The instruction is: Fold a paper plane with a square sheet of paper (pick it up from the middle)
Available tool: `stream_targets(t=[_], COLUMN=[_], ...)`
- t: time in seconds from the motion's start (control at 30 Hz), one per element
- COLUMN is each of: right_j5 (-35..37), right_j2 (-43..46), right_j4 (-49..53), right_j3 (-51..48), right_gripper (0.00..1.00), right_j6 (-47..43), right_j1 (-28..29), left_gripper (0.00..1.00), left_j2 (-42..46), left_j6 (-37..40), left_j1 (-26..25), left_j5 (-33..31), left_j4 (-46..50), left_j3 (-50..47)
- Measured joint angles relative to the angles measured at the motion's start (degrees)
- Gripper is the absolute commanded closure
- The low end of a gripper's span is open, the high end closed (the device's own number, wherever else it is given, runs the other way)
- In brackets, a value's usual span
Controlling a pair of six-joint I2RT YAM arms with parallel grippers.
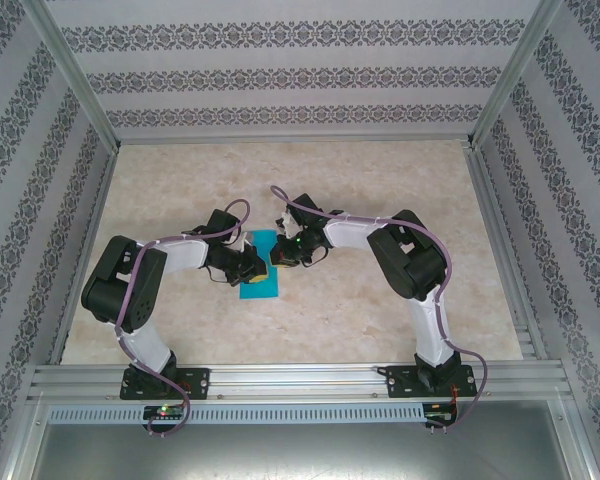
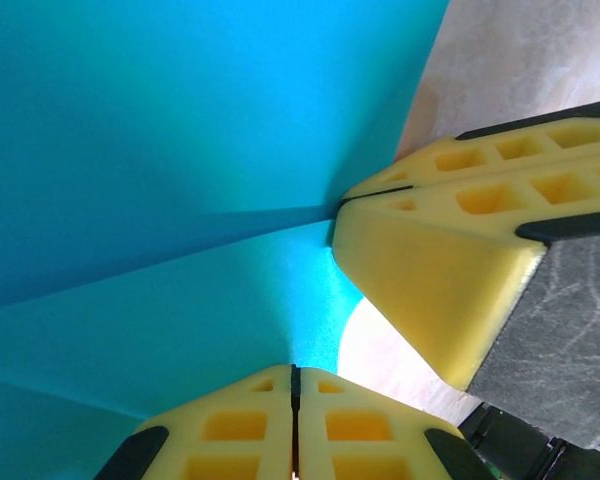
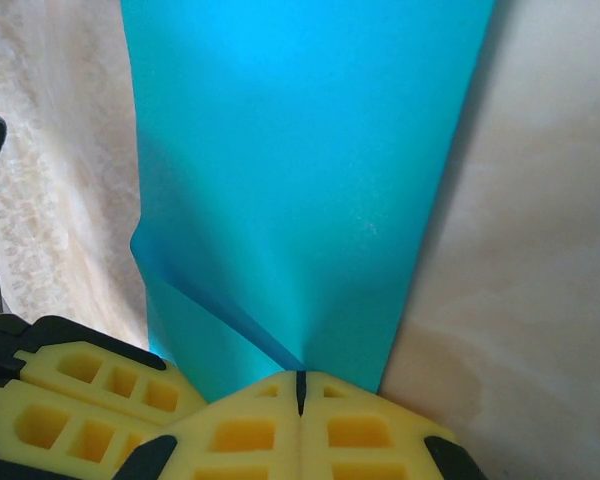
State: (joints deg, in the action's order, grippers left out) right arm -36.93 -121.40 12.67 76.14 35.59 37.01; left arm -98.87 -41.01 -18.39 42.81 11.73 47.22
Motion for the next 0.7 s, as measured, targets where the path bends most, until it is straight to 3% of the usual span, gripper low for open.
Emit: stream_targets(t=[0.7], right_j5=[0.0], right_j2=[0.0], right_j4=[0.4], right_j3=[0.1], right_gripper=[0.95], right_j6=[0.0], right_j1=[0.0], left_gripper=[0.91], left_j2=[-1.2], left_j6=[0.4], left_j1=[0.0], left_j5=[-0.2], left_j4=[0.1], left_j3=[0.0])
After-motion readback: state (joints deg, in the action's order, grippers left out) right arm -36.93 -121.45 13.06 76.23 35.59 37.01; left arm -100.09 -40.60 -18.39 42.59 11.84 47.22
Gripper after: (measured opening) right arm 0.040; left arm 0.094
